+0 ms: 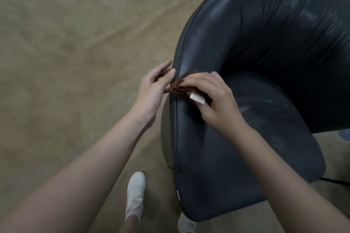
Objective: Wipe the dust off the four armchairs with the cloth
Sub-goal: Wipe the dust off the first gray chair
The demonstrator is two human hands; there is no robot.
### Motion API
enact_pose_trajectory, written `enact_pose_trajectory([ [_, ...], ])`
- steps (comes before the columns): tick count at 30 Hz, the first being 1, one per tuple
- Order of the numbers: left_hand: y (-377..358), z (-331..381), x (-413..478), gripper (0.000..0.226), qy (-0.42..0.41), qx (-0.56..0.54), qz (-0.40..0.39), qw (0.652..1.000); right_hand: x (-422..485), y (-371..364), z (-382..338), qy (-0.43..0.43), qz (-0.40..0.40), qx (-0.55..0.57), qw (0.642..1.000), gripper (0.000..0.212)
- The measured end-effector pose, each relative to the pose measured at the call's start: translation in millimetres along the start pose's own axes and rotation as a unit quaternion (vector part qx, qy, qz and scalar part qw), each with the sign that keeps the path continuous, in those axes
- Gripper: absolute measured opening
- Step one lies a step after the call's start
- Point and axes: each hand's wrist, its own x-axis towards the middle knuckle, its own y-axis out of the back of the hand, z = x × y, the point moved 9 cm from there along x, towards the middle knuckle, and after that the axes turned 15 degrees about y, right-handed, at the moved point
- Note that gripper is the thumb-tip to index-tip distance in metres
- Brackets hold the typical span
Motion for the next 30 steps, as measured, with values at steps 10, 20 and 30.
enact_pose_trajectory([
  [10,2.3,-20.0,-25.1,0.034,-0.024,-0.023,0.063,0.997,-34.7,-0.2,-20.1,0.069,0.011,0.072,0.995,0.032],
  [20,-3.3,-38.5,-58.8,0.037,-0.063,-0.002,0.132,0.989,-111.6,-19.8,-42.4,0.007,0.143,0.141,0.98,0.029],
  [30,-15.4,-37.7,-67.8,0.057,-0.13,0.142,0.208,0.959,-174.3,-51.1,22.9,-0.256,0.399,0.267,0.839,0.027],
])
